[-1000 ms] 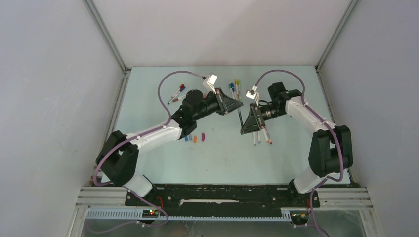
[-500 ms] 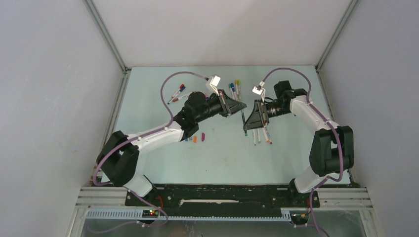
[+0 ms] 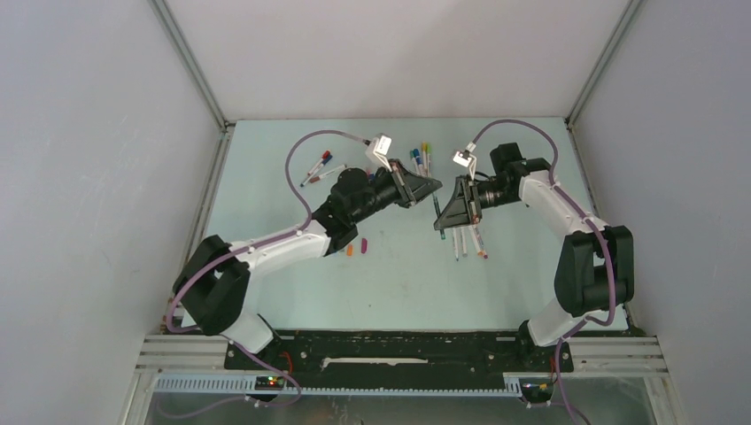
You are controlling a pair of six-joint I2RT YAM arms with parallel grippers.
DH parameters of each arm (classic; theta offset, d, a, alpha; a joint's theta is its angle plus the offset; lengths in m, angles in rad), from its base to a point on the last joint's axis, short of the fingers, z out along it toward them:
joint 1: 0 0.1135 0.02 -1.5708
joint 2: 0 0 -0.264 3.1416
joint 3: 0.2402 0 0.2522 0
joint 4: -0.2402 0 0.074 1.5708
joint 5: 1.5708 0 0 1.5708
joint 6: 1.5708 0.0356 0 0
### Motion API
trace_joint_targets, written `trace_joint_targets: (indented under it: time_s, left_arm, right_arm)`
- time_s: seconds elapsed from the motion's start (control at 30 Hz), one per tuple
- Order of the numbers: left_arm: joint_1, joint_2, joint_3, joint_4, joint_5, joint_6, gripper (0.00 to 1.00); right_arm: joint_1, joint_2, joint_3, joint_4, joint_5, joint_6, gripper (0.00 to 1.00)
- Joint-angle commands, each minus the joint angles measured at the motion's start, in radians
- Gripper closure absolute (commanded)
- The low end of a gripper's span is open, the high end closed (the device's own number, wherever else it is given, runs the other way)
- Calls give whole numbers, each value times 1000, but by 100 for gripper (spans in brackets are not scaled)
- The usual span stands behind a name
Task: Open the pen caps
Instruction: Open the pen cap from the pen, then place the pen at the center of the board.
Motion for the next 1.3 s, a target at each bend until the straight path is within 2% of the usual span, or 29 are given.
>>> trace_joint_targets:
  time_s: [0.0, 0.2, 0.3, 0.47, 0.6, 0.8, 0.97, 1.13, 1.27]
  left_arm:
    - [41, -94, -17, 122, -124, 70, 100]
    - [160, -164, 69, 124, -241, 146, 100]
    - [206, -172, 88, 138, -252, 111, 100]
    - [246, -213, 40, 169, -252, 81, 100]
    - [263, -262, -29, 135, -190, 82, 100]
    - [272, -348, -148, -44, -66, 104, 100]
    - [271, -396, -244, -214, 17, 137, 100]
    - [244, -439, -326, -319, -6, 168, 100]
    - [188, -447, -336, -411, -73, 223, 99]
  right_arm:
    - [19, -4, 33, -31, 2, -42, 100]
    - [66, 23, 33, -66, 24, -90, 100]
    - [84, 25, 33, -76, 41, -111, 100]
    - [87, 23, 34, -86, 92, -134, 100]
    - [76, 17, 33, -82, 197, -143, 100]
    - [-9, -4, 27, -34, 354, -107, 100]
    - [-101, -27, -27, 98, 515, 21, 100]
    - [-176, -11, -70, 208, 728, 154, 100]
    - [-240, 44, -74, 213, 809, 202, 100]
